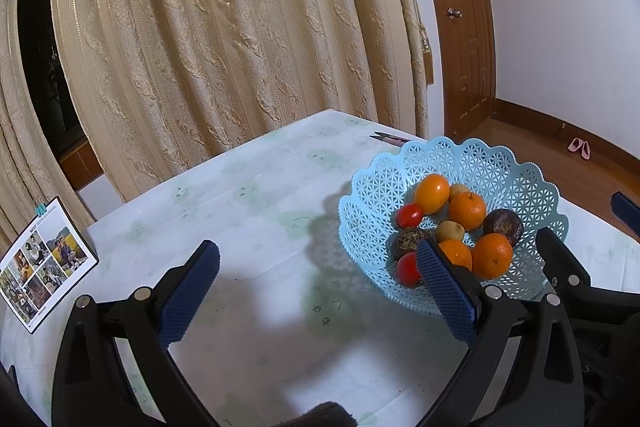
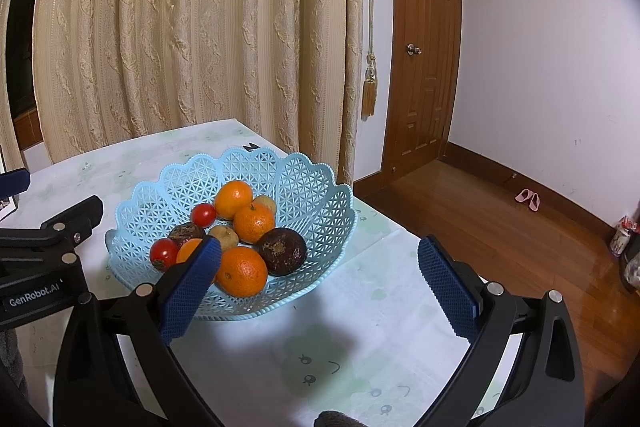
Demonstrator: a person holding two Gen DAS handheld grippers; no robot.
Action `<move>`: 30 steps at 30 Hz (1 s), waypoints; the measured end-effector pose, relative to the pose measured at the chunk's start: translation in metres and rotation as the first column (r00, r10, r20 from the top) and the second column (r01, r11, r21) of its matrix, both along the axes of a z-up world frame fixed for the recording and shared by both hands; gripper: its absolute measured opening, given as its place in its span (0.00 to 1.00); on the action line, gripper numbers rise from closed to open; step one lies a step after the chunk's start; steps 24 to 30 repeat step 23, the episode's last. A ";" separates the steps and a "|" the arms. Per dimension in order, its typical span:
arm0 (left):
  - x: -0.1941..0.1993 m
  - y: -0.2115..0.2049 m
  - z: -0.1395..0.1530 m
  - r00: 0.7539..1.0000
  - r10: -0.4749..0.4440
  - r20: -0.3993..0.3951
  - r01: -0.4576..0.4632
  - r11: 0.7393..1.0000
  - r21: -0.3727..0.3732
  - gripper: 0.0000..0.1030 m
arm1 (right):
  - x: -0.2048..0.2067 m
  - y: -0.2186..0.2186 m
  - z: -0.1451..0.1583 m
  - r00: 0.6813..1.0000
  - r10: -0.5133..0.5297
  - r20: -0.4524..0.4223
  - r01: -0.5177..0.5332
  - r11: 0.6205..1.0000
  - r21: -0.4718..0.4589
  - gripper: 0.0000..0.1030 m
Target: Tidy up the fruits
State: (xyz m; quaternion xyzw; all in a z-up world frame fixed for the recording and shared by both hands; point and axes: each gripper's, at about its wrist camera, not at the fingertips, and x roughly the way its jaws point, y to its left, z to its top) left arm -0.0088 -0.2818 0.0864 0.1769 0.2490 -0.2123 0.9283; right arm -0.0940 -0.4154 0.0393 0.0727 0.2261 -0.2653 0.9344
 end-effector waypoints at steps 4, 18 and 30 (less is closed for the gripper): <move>0.000 -0.001 -0.003 1.000 0.002 0.002 -0.002 1.000 0.011 0.95 | 0.000 0.000 -0.001 1.000 0.002 -0.001 -0.002 1.000 0.001 0.97; 0.006 0.016 -0.011 0.998 0.041 -0.050 -0.040 0.999 0.031 0.95 | 0.002 0.007 -0.002 0.999 0.035 -0.005 -0.035 0.999 0.014 0.97; 0.009 0.046 -0.015 0.992 0.111 -0.065 -0.109 0.993 0.043 0.95 | 0.008 0.030 -0.003 0.993 0.113 -0.027 -0.112 0.993 0.022 0.97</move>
